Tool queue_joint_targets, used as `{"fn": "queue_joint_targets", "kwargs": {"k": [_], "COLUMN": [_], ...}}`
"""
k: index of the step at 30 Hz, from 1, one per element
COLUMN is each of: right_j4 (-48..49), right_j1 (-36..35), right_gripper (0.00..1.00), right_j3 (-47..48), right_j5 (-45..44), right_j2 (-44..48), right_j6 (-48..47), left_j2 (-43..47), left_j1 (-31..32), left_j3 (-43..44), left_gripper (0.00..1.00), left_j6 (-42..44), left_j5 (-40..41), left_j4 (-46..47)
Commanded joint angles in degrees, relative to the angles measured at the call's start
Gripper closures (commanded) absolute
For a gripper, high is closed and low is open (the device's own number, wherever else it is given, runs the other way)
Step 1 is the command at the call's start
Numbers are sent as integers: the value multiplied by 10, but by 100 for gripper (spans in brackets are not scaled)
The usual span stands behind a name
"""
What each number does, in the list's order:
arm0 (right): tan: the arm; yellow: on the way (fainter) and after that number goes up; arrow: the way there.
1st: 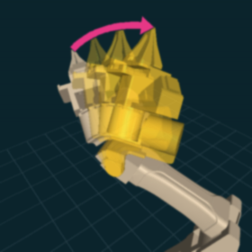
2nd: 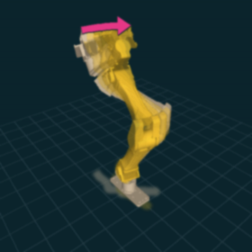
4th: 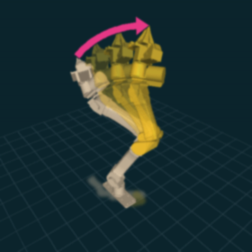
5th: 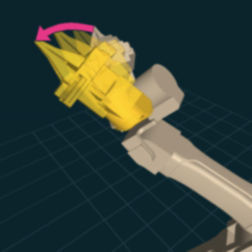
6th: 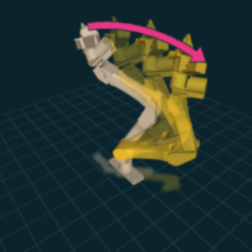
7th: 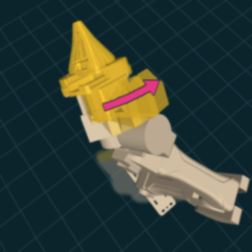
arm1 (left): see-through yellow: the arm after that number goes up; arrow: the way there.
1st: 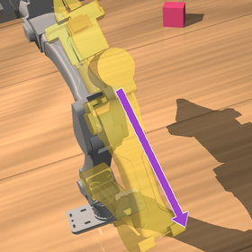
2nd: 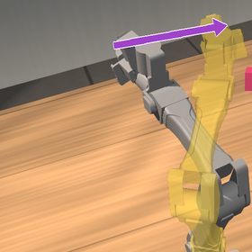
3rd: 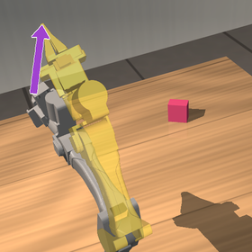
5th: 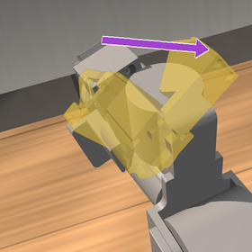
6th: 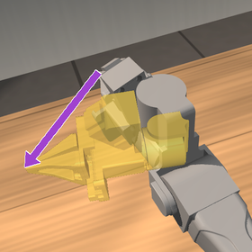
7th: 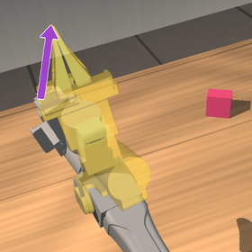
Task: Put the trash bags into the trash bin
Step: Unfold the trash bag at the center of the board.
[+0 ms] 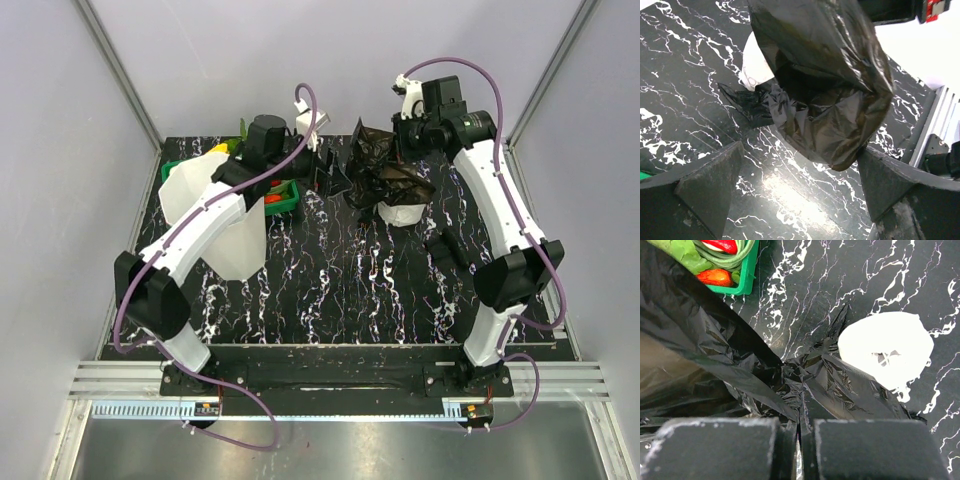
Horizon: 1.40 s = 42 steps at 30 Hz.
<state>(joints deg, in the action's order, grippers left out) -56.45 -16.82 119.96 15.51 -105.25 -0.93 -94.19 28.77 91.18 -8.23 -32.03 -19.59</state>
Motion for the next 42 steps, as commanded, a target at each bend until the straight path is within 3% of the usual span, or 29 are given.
{"fn": "queue_joint_targets", "kwargs": {"k": [1, 13, 42], "right_j4": [0, -1, 16], "right_j1": [4, 4, 4], "right_gripper": [100, 100, 100], "right_j3": [39, 42, 74], "right_j5": [7, 4, -56], "right_j2": [-2, -14, -80], "right_j6": [24, 27, 32], "left_j2": [9, -39, 8], "left_j1": [19, 36, 48], "left_j3": [-8, 18, 5], "left_gripper": [1, 1, 1], "left_j6": [27, -6, -35], "left_j5": [55, 30, 71], "left_j4": [42, 54, 18]}}
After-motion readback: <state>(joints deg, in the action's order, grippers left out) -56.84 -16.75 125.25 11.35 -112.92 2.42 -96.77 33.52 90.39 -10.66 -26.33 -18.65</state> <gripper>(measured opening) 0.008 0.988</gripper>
